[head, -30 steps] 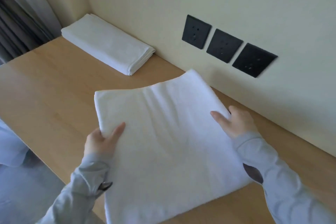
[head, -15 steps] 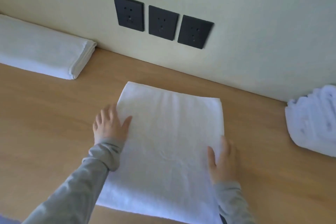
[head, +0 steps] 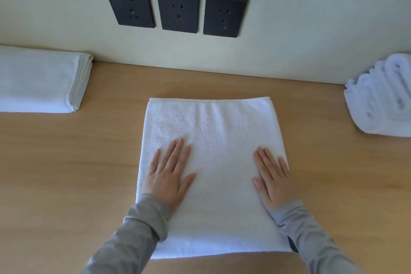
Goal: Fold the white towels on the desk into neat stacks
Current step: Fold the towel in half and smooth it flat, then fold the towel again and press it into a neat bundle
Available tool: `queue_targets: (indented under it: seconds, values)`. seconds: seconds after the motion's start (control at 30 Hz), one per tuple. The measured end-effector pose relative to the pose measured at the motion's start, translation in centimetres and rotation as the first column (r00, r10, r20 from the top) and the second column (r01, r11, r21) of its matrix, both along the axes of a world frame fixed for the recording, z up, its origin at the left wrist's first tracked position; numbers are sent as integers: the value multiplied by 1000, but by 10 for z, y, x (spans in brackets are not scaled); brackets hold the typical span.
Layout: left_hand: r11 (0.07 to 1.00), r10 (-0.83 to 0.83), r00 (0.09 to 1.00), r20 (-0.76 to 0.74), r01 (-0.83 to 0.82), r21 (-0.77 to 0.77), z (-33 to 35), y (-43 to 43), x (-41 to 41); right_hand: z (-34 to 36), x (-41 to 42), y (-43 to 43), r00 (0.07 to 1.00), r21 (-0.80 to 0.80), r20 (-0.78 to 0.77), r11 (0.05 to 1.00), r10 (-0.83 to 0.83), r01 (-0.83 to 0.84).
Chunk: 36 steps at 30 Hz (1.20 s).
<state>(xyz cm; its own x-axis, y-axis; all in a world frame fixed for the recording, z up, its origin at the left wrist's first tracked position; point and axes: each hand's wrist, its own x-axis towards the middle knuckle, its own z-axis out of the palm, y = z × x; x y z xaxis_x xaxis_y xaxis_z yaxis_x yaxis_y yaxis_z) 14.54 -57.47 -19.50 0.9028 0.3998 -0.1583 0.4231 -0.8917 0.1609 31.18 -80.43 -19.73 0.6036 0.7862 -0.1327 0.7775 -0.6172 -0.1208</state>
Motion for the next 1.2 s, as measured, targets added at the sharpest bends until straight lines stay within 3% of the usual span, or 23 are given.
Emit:
queue_targets:
  seconds: [0.17,0.23,0.33,0.6,0.77,0.9,1.03,1.1,1.2]
  values:
    - [994,-109,993,-35,108,-29,18,-12,-16,16,-15,-8,998,37,-44,998,42,-41]
    - [978,-200,979,-23,198,-70,23,-25,-37,18,-31,-25,982,59,-70,983,175,-171]
    - [949,-302,953,-42,296,-104,21,-31,-73,17,-50,-58,935,-42,-54,935,350,-353]
    - [879,-476,872,-112,467,-97,19,-6,-105,16,-31,-89,894,-82,-36,890,447,-449]
    - [886,-458,888,43,460,-57,29,1,-106,18,-27,-93,891,5,-32,892,452,-452]
    - [906,-373,903,211,404,-126,47,5,-104,35,-28,-90,897,101,-44,896,439,-433]
    - [902,-91,978,187,160,-400,86,17,-97,78,-19,-92,942,387,-127,890,312,-242]
    - [793,92,993,71,-30,-609,102,30,-93,100,-9,-90,942,482,-241,871,233,-92]
    - [634,227,972,64,-97,-767,120,63,-78,124,13,-71,891,558,-430,819,146,135]
